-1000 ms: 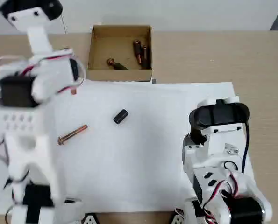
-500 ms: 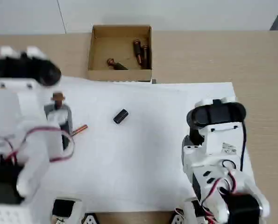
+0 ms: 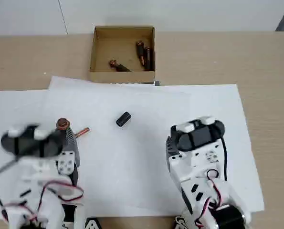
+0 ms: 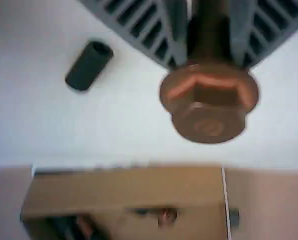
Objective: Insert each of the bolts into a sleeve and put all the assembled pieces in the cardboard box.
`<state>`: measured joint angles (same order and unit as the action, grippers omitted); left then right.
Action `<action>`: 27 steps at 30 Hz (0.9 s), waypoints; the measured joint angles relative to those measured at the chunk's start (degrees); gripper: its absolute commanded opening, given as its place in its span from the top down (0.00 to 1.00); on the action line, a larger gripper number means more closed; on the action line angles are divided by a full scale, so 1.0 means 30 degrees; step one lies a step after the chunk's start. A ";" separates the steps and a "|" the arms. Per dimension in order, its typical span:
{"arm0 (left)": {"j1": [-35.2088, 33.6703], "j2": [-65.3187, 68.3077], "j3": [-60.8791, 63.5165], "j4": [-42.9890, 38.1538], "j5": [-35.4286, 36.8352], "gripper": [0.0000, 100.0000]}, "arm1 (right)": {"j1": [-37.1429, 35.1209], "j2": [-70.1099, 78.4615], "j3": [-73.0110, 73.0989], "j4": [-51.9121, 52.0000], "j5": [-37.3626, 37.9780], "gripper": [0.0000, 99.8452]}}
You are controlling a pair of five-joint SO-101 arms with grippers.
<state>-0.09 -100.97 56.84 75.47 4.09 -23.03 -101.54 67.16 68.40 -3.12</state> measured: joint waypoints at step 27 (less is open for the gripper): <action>0.0205 -0.0879 1.0462 -1.4212 0.5451 0.99 | -0.6388 -0.0557 0.9201 -1.1956 0.4952 1.00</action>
<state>0.53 -103.60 88.22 32.84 20.44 -42.20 -103.21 94.77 32.53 11.74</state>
